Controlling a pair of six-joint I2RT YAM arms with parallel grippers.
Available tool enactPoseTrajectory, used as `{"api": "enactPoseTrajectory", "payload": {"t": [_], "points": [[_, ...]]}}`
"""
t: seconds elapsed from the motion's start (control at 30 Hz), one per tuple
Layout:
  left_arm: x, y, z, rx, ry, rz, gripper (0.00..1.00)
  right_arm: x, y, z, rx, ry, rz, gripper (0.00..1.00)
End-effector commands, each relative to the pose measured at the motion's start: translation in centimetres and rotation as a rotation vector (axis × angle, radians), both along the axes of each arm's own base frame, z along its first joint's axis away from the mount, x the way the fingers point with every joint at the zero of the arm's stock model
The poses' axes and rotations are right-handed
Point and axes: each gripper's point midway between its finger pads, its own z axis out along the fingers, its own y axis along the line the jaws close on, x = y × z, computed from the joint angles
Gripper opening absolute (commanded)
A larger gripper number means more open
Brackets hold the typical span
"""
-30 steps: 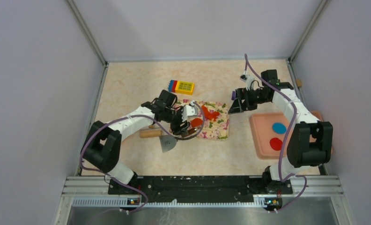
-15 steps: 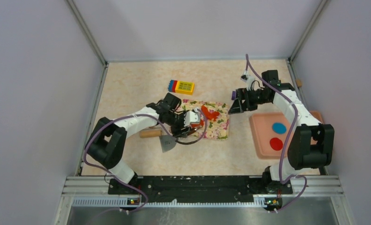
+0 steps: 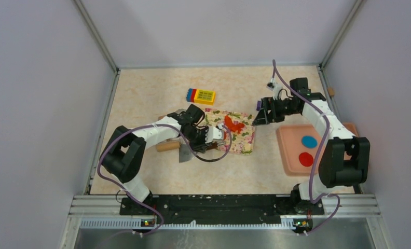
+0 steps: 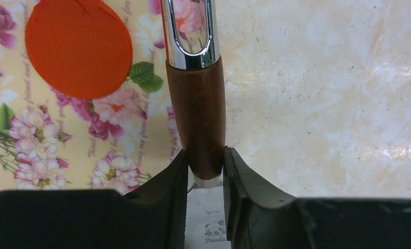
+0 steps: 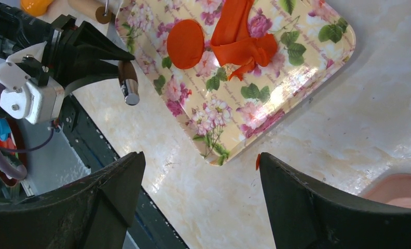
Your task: Roll out the dumpling wrappers from the dough
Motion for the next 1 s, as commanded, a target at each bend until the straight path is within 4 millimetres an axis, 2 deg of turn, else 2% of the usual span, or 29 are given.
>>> {"api": "enactPoseTrajectory", "payload": {"t": [0.0, 0.1, 0.2, 0.3, 0.37, 0.43, 0.5, 0.53, 0.77, 0.97], "points": [[0.9, -1.3, 2.5, -0.057, -0.039, -0.011, 0.18, 0.3, 0.4, 1.2, 0.029, -0.045, 0.006, 0.83], [0.9, -1.1, 3.5, -0.063, -0.038, 0.002, 0.12, 0.3, 0.6, 1.3, 0.043, -0.025, -0.017, 0.83], [0.6, -0.8, 4.1, -0.079, -0.016, 0.008, 0.12, 0.0, 1.2, 1.3, 0.065, 0.002, -0.023, 0.83], [0.6, -1.0, 5.0, -0.112, 0.002, 0.025, 0.07, -1.0, 2.6, 1.2, 0.085, 0.037, 0.005, 0.84], [1.0, -1.6, 6.1, -0.151, -0.012, 0.049, 0.01, -1.8, 3.9, 1.0, 0.101, 0.075, 0.018, 0.85], [1.8, -2.6, 7.3, -0.205, -0.022, 0.094, 0.0, -2.5, 5.5, 0.7, 0.124, 0.111, 0.043, 0.88], [2.5, -3.7, 8.3, -0.256, -0.026, 0.118, 0.0, -2.8, 6.7, -0.1, 0.121, 0.147, 0.063, 0.97], [2.7, -4.1, 8.5, -0.267, -0.02, 0.125, 0.0, -3.0, 7.2, -0.4, 0.126, 0.158, 0.09, 0.99], [3.2, -6.3, 9.0, -0.29, 0.034, 0.168, 0.0, -1.4, 10.2, -0.3, 0.179, 0.167, 0.152, 0.99], [3.7, -7.5, 9.2, -0.324, 0.101, 0.26, 0.0, -0.5, 12.8, 1.3, 0.265, 0.159, 0.191, 0.97]]}}
